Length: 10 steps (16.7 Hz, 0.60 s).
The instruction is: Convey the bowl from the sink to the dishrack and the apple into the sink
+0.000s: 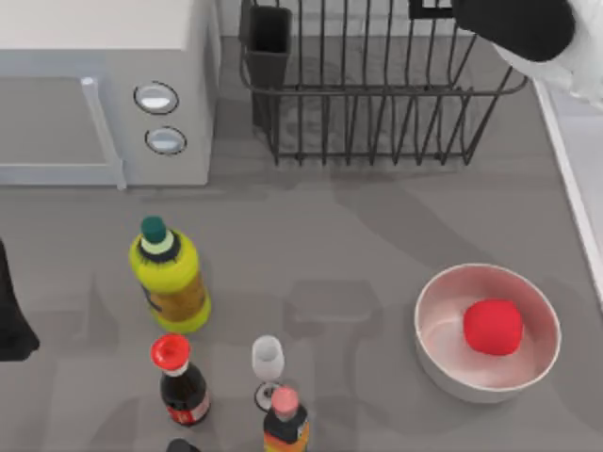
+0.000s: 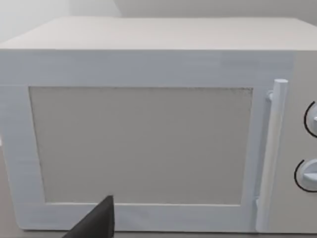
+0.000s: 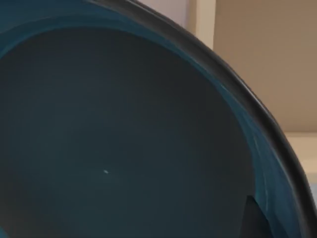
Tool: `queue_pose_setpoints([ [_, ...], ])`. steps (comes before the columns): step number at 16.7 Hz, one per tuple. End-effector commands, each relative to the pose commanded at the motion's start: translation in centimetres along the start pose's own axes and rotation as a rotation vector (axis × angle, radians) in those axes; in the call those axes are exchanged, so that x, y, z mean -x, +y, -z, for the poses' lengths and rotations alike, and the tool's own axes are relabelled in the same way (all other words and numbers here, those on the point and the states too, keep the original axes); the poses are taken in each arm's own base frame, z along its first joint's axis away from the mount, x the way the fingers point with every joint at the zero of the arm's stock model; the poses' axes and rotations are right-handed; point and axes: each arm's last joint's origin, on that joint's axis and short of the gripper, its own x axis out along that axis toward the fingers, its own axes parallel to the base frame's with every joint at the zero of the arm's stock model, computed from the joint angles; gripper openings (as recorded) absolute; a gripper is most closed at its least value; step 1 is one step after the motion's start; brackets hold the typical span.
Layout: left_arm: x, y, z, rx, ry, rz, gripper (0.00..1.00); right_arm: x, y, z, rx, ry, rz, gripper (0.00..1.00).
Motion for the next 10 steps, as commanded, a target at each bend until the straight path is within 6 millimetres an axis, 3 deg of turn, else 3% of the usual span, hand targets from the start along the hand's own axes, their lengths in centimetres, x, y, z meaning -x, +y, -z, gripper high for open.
queue_pose_setpoints([
  [5, 0.0, 0.0, 0.0, 0.0, 0.0, 0.0, 1.0, -4.1, 1.3, 6.8, -0.002, -0.002, -0.008, 0.0],
  [10, 0.0, 0.0, 0.0, 0.0, 0.0, 0.0, 1.0, -7.6, 0.4, 14.6, -0.012, -0.013, -0.002, 0.0],
])
